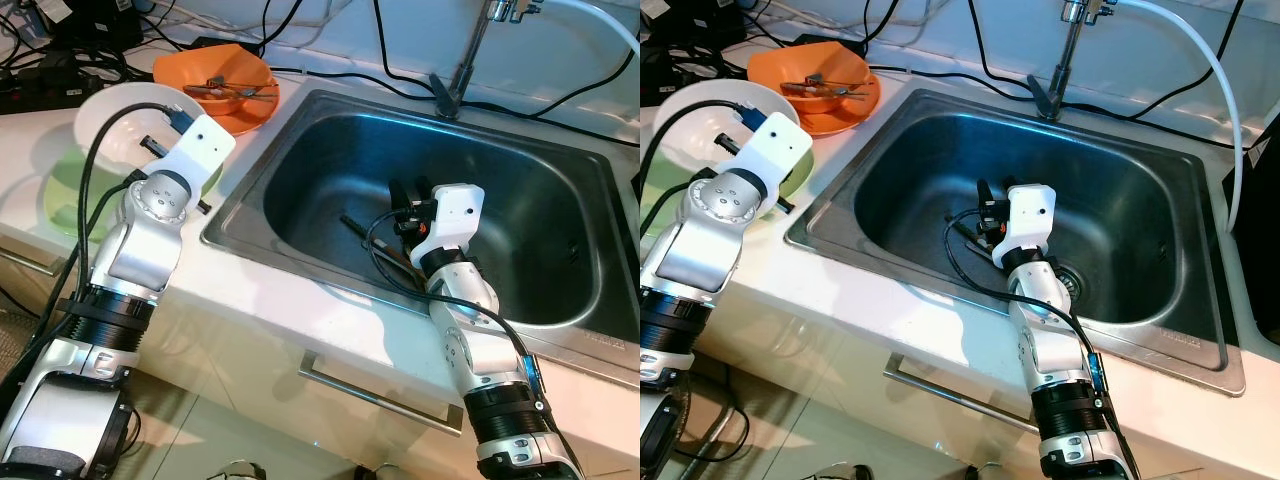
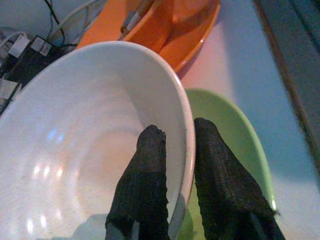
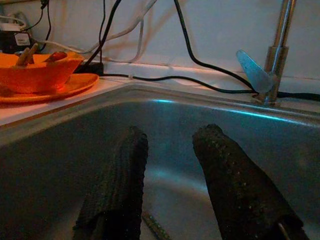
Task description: Kitchen organization
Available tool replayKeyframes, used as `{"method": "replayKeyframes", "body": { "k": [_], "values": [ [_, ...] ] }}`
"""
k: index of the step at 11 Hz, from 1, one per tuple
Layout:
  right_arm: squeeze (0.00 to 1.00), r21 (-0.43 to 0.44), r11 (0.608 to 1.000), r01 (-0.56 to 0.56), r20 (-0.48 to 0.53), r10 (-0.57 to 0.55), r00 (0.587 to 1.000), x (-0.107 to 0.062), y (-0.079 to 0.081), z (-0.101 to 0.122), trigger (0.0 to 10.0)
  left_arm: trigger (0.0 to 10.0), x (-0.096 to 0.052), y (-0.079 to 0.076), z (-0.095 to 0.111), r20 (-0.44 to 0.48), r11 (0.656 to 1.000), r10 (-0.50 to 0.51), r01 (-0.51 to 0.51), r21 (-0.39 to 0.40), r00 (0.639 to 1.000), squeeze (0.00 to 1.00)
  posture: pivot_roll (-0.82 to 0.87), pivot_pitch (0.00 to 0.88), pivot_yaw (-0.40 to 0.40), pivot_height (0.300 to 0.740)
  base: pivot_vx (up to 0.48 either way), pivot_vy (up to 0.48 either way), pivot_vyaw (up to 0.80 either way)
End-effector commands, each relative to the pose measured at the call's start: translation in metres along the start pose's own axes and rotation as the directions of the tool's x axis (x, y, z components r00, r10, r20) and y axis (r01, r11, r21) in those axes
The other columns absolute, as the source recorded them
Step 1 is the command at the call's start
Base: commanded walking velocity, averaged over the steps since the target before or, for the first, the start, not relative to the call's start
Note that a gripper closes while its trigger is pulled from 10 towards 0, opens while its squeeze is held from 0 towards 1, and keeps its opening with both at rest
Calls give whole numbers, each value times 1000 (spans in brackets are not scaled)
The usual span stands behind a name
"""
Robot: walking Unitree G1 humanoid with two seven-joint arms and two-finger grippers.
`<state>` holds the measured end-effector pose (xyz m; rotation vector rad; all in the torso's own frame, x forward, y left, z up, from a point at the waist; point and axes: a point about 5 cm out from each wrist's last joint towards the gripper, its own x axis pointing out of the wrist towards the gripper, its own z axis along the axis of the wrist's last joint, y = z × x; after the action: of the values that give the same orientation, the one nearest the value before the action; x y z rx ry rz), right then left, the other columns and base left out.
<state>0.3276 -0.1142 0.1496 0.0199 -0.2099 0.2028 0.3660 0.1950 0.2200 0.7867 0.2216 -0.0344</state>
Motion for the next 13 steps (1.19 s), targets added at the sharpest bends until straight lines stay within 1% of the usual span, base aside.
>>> {"method": "replayKeyframes", "body": {
  "k": [1,4,6,7,8,9,10,11,12,13],
  "values": [
    [0,8,1000,1,-28,-1,1000,0,-1,-5,10000,0,1,-3,2,2,1000,-19,19,14,1000,0,34,87,-41,740,0,0,0],
    [0,7,1000,4,-29,-4,1000,1,-2,-5,10000,0,2,-3,3,7,999,-14,14,38,1000,0,37,85,-42,740,0,0,0],
    [0,8,1000,6,-29,-6,1000,1,-2,-5,10000,0,1,5,9,41,996,55,-58,73,998,0,38,86,-41,740,0,0,0],
    [0,9,1000,9,-28,-9,1000,1,-2,-5,10000,0,0,12,14,75,990,108,-115,86,991,0,37,85,-42,740,0,0,0],
    [0,18,1000,18,-29,-17,999,2,-2,-5,10000,0,-4,25,32,188,966,203,-228,124,961,0,38,85,-42,740,0,0,0],
    [0,19,1000,19,-28,-19,999,2,-2,-5,10000,275,-10,30,49,297,941,245,-300,156,923,0,38,84,-41,740,0,0,0],
    [0,21,1000,21,-29,-21,999,2,-2,-6,10000,10000,-16,26,66,407,929,232,-325,175,884,0,39,84,-41,740,0,0,0],
    [0,21,1000,22,-29,-21,999,2,-2,-6,10000,10000,-18,20,73,456,938,205,-307,162,866,0,40,84,-41,740,0,0,0],
    [0,20,1000,23,-30,-22,999,3,-2,-5,10000,10000,-20,4,80,513,952,130,-252,176,849,0,37,82,-40,740,0,0,0],
    [0,13,999,37,-24,-36,999,5,-5,-4,10000,10000,-23,-25,89,589,959,-14,-155,236,808,0,36,80,-37,740,0,0,0]
  ]
}}
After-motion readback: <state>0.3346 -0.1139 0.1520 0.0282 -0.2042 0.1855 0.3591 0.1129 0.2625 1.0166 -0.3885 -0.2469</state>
